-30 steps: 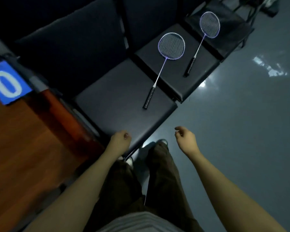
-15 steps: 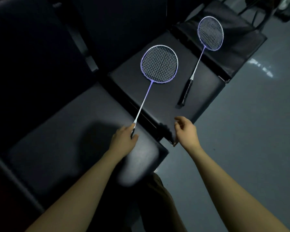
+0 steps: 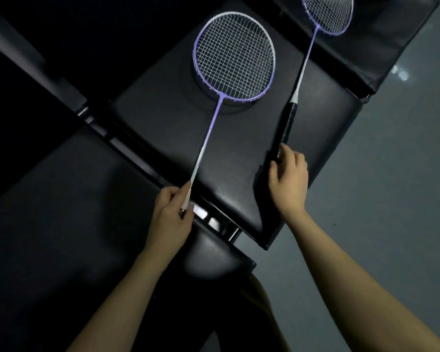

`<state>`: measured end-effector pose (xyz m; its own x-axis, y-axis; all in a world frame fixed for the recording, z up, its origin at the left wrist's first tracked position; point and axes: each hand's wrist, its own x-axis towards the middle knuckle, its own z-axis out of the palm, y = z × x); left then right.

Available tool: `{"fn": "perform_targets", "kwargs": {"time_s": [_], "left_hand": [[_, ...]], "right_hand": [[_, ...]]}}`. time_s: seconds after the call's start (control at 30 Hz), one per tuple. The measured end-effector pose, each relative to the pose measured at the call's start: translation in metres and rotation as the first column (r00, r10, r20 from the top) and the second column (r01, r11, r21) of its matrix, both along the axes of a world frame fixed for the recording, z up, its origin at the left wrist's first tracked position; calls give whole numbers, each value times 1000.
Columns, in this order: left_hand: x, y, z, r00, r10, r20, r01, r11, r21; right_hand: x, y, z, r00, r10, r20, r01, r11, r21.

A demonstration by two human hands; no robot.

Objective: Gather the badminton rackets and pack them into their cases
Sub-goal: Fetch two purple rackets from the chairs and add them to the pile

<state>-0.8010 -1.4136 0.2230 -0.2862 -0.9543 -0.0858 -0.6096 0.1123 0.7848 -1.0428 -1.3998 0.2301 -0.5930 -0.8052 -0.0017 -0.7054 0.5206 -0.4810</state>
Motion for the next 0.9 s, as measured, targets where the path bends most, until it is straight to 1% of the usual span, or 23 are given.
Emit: {"fn": "perform_targets", "kwargs": {"time_s": [0.07, 0.13, 0.23, 0.3, 0.4, 0.5, 0.6, 0.67, 0.8, 0.9], "left_hand": [[-15, -13, -1, 1000, -24, 19, 24, 1000, -7], [-28, -24, -2, 999, -38, 18, 38, 999, 5], [-40, -34, -3, 1000, -17, -10, 17, 998, 60], [-40, -37, -2, 1000, -15, 3, 15, 996, 87], [-36, -36, 3, 1000, -26, -4, 26, 996, 84], [-32, -28, 15, 1000, -19, -23, 21, 998, 66], [-23, -8, 38, 1000, -12, -21, 13, 1000, 26], [-14, 8, 60, 1000, -1, -19, 1, 1000, -5], [14, 50, 124, 998, 25, -58, -28, 998, -53], [45, 85, 180, 998, 46, -53, -49, 996, -72]], "right_hand": [[-10, -14, -5, 998, -57, 24, 55, 996, 64], [-16, -27, -9, 995, -82, 53, 75, 990, 118], [-26, -43, -12, 985, -122, 122, 103, 984, 149], [-31, -51, -13, 980, -137, 146, 111, 978, 177], [-28, -51, -5, 958, -157, 239, 118, 978, 170], [-9, -31, 12, 946, -167, 278, 125, 979, 163], [17, -2, 42, 941, -151, 302, 111, 983, 147], [34, 19, 67, 918, -144, 369, 116, 989, 97], [77, 70, 133, 840, -123, 528, 163, 986, -29], [123, 117, 183, 815, -76, 574, 135, 989, -61]]}}
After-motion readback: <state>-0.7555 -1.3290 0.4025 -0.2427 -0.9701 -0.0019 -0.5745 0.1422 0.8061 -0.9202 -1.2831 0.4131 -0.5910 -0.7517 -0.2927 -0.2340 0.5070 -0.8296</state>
